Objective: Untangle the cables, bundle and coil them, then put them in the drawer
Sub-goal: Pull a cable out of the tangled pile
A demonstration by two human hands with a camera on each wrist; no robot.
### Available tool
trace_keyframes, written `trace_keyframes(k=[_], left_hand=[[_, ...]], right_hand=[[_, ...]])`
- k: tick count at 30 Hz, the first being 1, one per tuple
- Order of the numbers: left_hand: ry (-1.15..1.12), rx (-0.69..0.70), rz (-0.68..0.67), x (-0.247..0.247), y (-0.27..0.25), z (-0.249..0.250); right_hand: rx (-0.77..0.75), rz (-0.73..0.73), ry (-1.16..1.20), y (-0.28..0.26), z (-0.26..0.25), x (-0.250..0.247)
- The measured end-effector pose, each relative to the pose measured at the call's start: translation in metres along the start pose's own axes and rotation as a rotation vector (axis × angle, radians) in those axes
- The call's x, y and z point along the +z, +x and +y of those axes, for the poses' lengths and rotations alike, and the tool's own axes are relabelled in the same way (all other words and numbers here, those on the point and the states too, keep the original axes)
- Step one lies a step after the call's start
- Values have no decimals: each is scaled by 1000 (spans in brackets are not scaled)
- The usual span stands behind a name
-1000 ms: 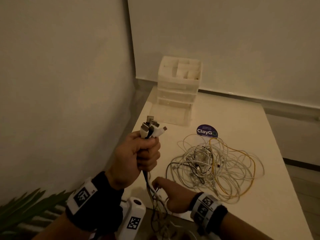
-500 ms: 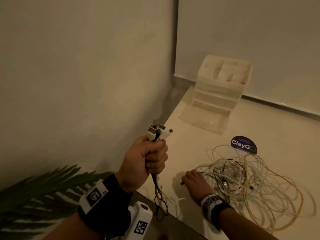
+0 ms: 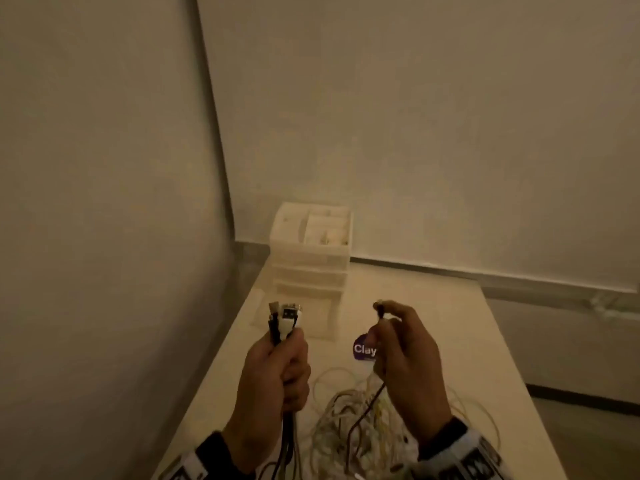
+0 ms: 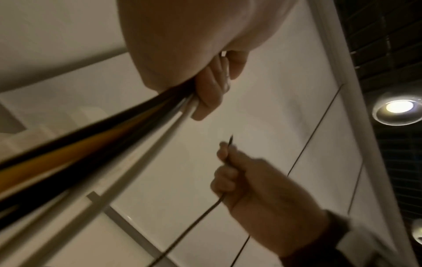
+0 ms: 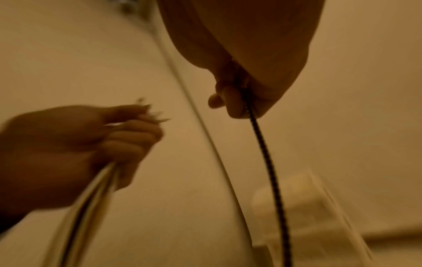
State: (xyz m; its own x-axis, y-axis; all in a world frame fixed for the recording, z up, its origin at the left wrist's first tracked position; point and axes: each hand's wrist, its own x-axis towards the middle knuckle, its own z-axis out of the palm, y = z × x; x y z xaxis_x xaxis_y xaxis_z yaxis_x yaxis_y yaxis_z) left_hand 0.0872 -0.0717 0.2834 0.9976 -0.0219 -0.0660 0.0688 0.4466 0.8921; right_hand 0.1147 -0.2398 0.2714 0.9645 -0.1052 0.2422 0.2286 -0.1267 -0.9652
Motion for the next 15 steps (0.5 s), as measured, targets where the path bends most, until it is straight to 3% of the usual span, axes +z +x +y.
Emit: trace_keyframes(k=[2,4,8,11,15], left_hand=[[-25,-21,16,22,6,-1],[-34,-36,-19,41,8,-5],[8,-17,-86,64,6,-13],[46,0,-140,70,5,-13],[121,-5,-43,65,6,-12]], right_hand=[[-8,-90,-56,-9,-23,-6],[63,-121,59,-19,-38,-7],[208,35,238,-26,-40,-5],[187,105,212,-27,-41,-2],[172,146,204,-30,-40,0]])
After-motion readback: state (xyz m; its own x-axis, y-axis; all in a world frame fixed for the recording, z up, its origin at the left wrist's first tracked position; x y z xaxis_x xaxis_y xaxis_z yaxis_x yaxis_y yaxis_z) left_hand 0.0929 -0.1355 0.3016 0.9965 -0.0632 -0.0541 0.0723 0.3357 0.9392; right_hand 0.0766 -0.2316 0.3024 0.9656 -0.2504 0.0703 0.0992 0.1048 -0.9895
